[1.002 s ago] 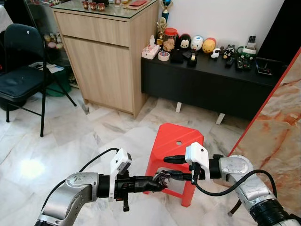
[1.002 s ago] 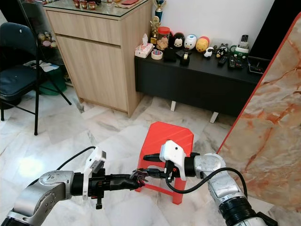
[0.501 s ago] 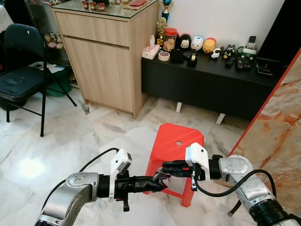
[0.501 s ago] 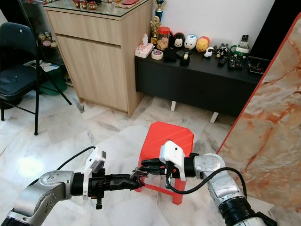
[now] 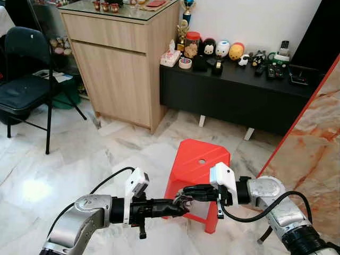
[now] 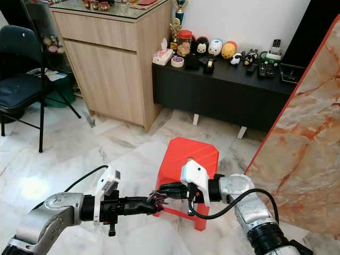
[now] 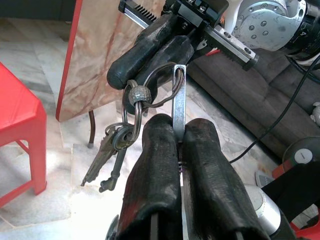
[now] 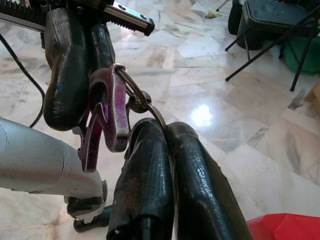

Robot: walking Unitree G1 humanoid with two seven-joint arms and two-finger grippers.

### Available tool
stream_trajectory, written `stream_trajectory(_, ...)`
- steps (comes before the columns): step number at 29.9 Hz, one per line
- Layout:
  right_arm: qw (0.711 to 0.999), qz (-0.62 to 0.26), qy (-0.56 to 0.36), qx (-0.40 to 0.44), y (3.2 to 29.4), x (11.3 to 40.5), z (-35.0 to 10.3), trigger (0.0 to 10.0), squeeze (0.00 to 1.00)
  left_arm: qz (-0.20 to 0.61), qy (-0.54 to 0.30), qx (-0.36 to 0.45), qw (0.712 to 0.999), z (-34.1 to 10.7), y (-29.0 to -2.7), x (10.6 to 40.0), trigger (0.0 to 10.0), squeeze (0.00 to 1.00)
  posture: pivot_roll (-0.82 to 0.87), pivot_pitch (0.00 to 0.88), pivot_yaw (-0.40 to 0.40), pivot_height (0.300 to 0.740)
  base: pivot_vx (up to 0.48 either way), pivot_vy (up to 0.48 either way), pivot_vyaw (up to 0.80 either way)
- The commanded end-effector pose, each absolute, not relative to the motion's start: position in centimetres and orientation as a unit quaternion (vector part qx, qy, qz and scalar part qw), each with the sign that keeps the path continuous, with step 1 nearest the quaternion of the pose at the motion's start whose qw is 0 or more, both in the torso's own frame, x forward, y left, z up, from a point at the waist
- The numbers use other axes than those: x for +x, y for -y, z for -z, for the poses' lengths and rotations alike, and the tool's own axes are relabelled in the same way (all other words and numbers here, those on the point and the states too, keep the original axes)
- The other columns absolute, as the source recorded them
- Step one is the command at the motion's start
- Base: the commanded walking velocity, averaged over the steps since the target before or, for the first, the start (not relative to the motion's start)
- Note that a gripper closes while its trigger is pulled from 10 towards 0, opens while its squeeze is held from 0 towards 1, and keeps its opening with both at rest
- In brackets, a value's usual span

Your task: Hang keys on a hook

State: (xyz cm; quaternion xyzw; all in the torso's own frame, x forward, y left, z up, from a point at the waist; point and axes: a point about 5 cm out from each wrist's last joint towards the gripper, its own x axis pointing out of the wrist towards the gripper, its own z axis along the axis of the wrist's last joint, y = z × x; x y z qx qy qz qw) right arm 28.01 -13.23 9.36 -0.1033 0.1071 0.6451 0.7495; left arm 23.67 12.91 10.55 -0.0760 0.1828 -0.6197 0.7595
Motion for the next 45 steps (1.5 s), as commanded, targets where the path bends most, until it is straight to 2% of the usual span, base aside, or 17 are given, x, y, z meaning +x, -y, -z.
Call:
stream_trajectory(1, 0.747, -0.65, -0.097, -0.101, 13.2, 27.9, -9.8, 0.0, 0.0, 0.63, -0.177, -0.077, 0.752, -10.9, -12.5, 23.4, 10.0, 0.0, 0.07, 0.049, -0.07, 0.74, 0.0, 0.0, 0.0)
stream_trajectory(11, 0.748, -0.649, -0.099, -0.101, 13.2, 27.9, -9.7, 0.0, 0.0, 0.629, -0.177, -0.076, 0.753, -10.8, -12.5, 23.4, 10.0, 0.0, 0.07, 0.049, -0.07, 0.74, 0.0, 0.0, 0.0)
stream_trajectory(19, 0.75, -0.643, -0.106, -0.111, 13.4, 28.0, -9.4, 0.0, 0.0, 0.598, -0.163, -0.033, 0.784, -10.6, -13.1, 24.4, 10.0, 0.0, 0.07, 0.049, -0.07, 0.74, 0.0, 0.0, 0.0)
stream_trajectory(24, 0.75, -0.644, -0.105, -0.11, 13.4, 27.9, -9.5, 0.0, 0.0, 0.593, -0.152, -0.039, 0.79, -11.0, -13.2, 24.7, 10.0, 0.0, 0.07, 0.05, -0.071, 0.74, 0.0, 0.0, 0.0)
stream_trajectory(25, 0.75, -0.644, -0.105, -0.11, 13.4, 27.9, -9.5, 0.0, 0.0, 0.591, -0.151, -0.038, 0.792, -11.0, -13.2, 24.8, 10.0, 0.1, 0.07, 0.05, -0.071, 0.74, 0.0, 0.0, 0.0)
stream_trajectory(26, 0.75, -0.644, -0.105, -0.11, 13.4, 28.0, -9.4, 0.0, 0.0, 0.59, -0.151, -0.038, 0.792, -10.9, -13.3, 24.8, 10.0, 0.1, 0.07, 0.05, -0.071, 0.74, 0.0, 0.0, 0.0)
stream_trajectory(27, 0.749, -0.645, -0.105, -0.11, 13.4, 27.9, -9.5, 0.0, 0.0, 0.59, -0.153, -0.041, 0.791, -10.9, -13.3, 24.7, 10.0, 1.0, 0.07, 0.05, -0.071, 0.74, 0.0, 0.0, 0.0)
stream_trajectory(45, 0.745, -0.647, -0.119, -0.114, 13.8, 27.7, -9.1, 0.0, 0.0, 0.6, -0.154, -0.069, 0.782, -11.2, -13.6, 24.4, 10.0, 1.0, 0.07, 0.053, -0.07, 0.74, 0.0, 0.0, 0.0)
